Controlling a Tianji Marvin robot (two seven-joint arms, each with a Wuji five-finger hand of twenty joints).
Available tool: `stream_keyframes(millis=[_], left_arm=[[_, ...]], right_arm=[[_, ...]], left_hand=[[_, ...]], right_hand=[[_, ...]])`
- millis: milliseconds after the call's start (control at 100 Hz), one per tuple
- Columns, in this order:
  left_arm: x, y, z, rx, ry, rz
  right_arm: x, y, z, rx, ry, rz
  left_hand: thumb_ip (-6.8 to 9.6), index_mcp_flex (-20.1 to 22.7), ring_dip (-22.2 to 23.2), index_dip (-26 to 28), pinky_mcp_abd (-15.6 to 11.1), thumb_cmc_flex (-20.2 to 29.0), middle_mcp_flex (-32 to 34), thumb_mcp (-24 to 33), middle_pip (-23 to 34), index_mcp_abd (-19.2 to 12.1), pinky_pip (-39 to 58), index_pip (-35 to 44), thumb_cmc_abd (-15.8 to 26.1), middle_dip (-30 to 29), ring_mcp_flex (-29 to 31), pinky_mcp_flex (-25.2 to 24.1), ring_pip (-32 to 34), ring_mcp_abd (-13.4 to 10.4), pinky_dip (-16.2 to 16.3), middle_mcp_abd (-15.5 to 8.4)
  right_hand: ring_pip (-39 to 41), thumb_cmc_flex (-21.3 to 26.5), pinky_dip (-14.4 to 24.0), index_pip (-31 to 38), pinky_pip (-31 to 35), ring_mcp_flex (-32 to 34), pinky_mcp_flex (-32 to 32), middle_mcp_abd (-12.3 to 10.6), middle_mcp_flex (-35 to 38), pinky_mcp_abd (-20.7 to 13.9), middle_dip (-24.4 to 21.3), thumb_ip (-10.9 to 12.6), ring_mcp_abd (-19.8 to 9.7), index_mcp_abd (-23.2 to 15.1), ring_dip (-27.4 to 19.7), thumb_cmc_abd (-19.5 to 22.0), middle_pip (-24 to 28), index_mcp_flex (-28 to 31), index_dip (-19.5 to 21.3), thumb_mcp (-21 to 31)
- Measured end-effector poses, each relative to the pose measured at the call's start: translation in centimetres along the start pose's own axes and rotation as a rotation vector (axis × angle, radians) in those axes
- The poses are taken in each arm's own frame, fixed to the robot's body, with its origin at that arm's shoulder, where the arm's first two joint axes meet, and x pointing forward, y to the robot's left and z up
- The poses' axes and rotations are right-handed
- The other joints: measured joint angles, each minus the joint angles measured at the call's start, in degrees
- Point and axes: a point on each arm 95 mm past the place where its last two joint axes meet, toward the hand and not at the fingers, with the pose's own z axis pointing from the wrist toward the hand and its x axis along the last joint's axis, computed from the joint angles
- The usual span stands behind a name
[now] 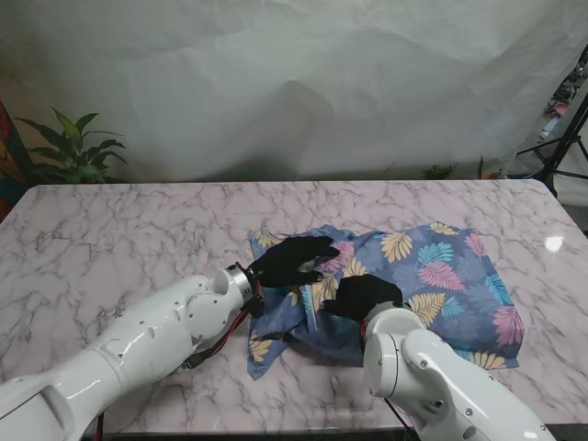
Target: Put a pillowcase on a pillow
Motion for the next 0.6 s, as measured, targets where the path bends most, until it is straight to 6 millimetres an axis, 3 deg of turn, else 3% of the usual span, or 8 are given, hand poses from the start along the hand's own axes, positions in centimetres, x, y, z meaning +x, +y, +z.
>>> stream_keyframes(millis=[160, 340, 600], left_arm=[[0.4, 0.8, 0.8, -0.051, 0.012, -0.001], [0.7, 0.5, 0.5, -0.214, -0.007, 0.022], [-0.6, -1.1, -1.3, -0.271, -0.024, 0.104]], right_arm=[[0.0, 1.5, -1.7, -0.085, -0.014, -0.004], [-1.5, 3.9, -3.6, -0.22, -0.09, -0.019], [-3.5, 5.7, -3.6, -0.276, -0.013, 0.053]], left_hand=[[0.0, -0.5, -0.2, 0.0, 0.0, 0.0, -1.4, 0.0, -1.8, 1.1, -2.7, -1.2, 0.1, 2.8, -0.1, -0.4, -1.5, 0.0, 0.0, 0.3], [0.0, -0.5, -0.2, -0.5, -0.6, -1.6, -1.4, -1.3, -2.2, 1.7, -4.5, -3.4, 1.5, 2.8, -1.5, -1.1, -2.8, -0.3, 0.6, 2.0], [0.0, 1.2, 0.4, 0.2, -1.0, -1.6, -1.3, -3.7, 2.2, 1.2, -0.4, -2.5, 1.5, 3.0, -1.5, 0.0, 0.9, -0.7, 1.4, 2.0]], right_hand=[[-2.3, 0.0, 0.0, -1.1, 0.0, -0.3, 0.0, 0.0, 0.1, 0.0, -0.5, 0.1, 0.0, 0.0, -0.7, 0.5, -0.4, 0.2, 0.0, -1.0], [-2.3, 0.0, 0.0, -1.6, -0.1, -0.4, -0.3, 0.0, 0.0, 0.5, -0.5, 0.6, 0.6, 0.0, -0.7, 1.2, -1.3, 0.3, -0.1, -1.9], [-10.2, -0.2, -1.9, -6.3, -5.3, -8.8, -7.6, 0.6, -5.5, 1.2, -2.8, 0.7, 1.4, 1.2, -4.4, 4.7, -7.0, -1.5, -0.3, -8.3]])
